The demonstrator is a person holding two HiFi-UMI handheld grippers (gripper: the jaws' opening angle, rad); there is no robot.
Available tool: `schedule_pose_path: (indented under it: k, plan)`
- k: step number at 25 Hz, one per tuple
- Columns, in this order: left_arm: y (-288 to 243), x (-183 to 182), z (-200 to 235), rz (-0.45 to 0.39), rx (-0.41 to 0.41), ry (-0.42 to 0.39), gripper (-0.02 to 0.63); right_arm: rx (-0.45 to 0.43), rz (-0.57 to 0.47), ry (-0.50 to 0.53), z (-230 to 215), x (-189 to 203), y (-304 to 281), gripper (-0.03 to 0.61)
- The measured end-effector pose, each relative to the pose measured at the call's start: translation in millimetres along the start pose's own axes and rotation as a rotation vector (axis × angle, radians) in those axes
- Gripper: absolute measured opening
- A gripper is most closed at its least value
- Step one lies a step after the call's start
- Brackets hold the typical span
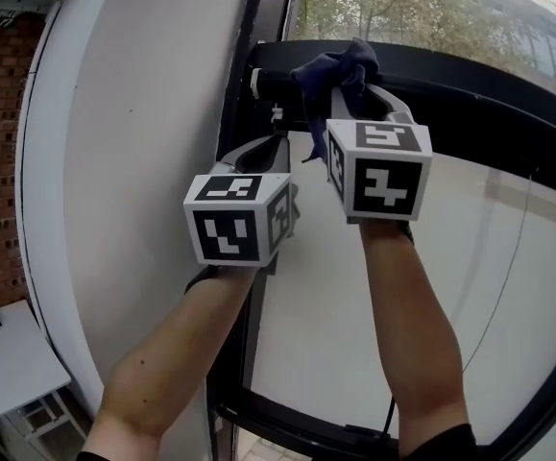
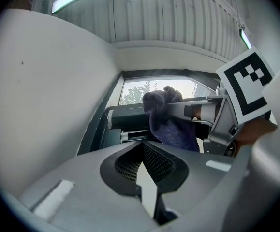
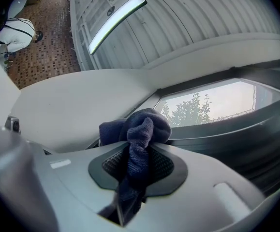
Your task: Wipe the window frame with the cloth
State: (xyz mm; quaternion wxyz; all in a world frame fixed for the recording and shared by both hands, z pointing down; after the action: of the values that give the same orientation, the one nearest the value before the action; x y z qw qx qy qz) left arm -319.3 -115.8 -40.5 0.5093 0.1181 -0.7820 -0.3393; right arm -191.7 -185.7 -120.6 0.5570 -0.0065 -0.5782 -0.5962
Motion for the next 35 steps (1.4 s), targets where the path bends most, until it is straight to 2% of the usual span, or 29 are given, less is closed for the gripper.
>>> schedule_pose_path:
  k: [4,9,13,19,24,35]
  plan:
    - [-2,-13,-19,-0.02,0.022,-0.019,0.0,0.009,-0.001,0.005,-17,-3,13,0.086]
    - [-6,-20,-32,-0.016,0.005,-0.022,0.0,0.009,0.006,0.018,-31,-4,24,0.086]
    - [-9,-24,-44,-0.014,0.004,-0.058,0.0,0.021,0.007,0.046,-41,-7,32,0.086]
    - [-13,-30,-58,-0.039,0.058,-0.038,0.0,0.052,0.022,0.049,-53,-8,43,0.086]
    - [-17,-36,-62,-0.057,0.109,0.028,0.0,0.098,0.037,0.077,-61,-13,53,0.086]
    - [-26,-38,-72,-0.08,0.189,0.083,0.0,0.199,0.059,0.102,-86,-21,77,0.086]
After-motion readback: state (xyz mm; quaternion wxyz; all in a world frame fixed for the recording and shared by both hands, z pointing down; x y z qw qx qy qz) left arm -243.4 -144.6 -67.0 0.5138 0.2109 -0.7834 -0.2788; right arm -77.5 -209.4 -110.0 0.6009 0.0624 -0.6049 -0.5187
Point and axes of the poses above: the fingertips, and each gripper's own axes: y backward along the fingers, z to its left, x out of its underside, the point moved 10 cm from there along y, backward along the fingers, and after that the axes turned 10 degrees about -y, right-handed, at the moved point
